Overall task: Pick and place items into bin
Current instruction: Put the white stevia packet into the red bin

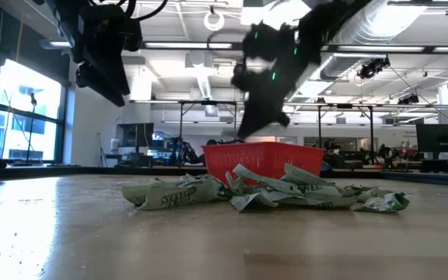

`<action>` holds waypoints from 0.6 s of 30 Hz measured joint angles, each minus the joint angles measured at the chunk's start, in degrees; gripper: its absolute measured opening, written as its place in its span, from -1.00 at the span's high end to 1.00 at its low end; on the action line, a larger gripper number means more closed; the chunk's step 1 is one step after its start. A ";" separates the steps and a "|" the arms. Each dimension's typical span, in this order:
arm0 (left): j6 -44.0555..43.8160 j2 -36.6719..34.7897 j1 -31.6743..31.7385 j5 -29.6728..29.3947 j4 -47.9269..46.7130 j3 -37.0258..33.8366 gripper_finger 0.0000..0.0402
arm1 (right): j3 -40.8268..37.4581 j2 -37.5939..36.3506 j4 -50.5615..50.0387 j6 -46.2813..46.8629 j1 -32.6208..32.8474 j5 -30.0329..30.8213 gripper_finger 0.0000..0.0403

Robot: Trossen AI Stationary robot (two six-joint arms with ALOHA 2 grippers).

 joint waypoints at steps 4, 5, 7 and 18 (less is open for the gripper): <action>2.75 2.03 0.05 0.33 3.55 0.00 -0.21 | 3.57 -5.23 -13.04 -0.42 3.95 -5.52 0.97; 4.34 2.97 0.19 1.16 5.05 -0.01 -0.21 | 3.87 -6.01 -15.78 0.51 5.36 -8.83 0.96; 7.55 5.47 0.74 3.69 8.20 0.00 -0.21 | 3.91 -6.53 -20.79 3.04 8.36 -13.85 0.94; 34.36 22.93 2.27 3.57 22.88 -0.07 -0.21 | 3.71 -4.22 -22.37 11.44 19.11 2.98 0.30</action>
